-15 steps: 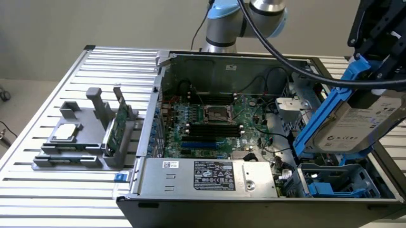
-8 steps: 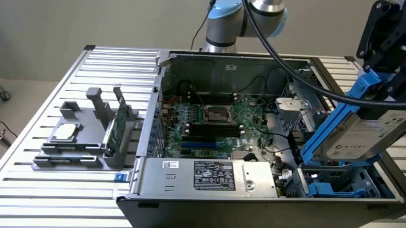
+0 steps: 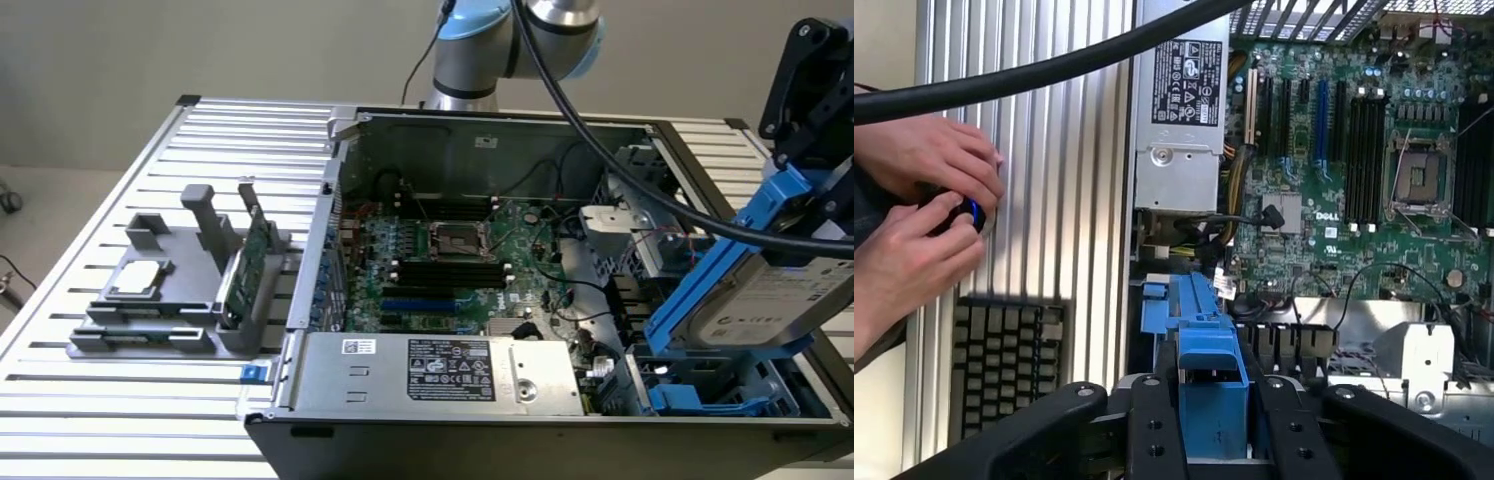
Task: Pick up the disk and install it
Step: 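Pick up the disk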
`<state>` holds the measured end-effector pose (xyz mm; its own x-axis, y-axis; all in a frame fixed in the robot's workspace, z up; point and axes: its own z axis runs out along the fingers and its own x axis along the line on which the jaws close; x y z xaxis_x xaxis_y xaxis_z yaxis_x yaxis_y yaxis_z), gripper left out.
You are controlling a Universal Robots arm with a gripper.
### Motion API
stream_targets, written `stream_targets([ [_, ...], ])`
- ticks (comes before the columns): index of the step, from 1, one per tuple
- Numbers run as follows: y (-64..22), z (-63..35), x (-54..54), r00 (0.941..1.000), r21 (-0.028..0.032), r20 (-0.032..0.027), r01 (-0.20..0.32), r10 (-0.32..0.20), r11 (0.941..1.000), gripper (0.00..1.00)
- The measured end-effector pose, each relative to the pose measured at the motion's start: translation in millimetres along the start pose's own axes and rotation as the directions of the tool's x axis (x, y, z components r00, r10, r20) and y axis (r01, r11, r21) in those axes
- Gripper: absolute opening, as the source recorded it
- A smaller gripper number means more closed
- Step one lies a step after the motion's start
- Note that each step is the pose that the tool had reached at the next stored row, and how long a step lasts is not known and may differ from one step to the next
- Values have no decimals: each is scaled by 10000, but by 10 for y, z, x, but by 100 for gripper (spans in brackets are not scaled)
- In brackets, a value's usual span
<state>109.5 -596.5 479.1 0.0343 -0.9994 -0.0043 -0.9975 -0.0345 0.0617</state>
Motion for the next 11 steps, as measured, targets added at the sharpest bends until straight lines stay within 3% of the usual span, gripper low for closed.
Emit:
stream_targets([
  [5, -11, 42, 3, 10000, 118, 31, -54, 54, 9999, 33],
  [11, -22, 128, -4, 9999, 132, 41, -118, 117, 9998, 33],
])
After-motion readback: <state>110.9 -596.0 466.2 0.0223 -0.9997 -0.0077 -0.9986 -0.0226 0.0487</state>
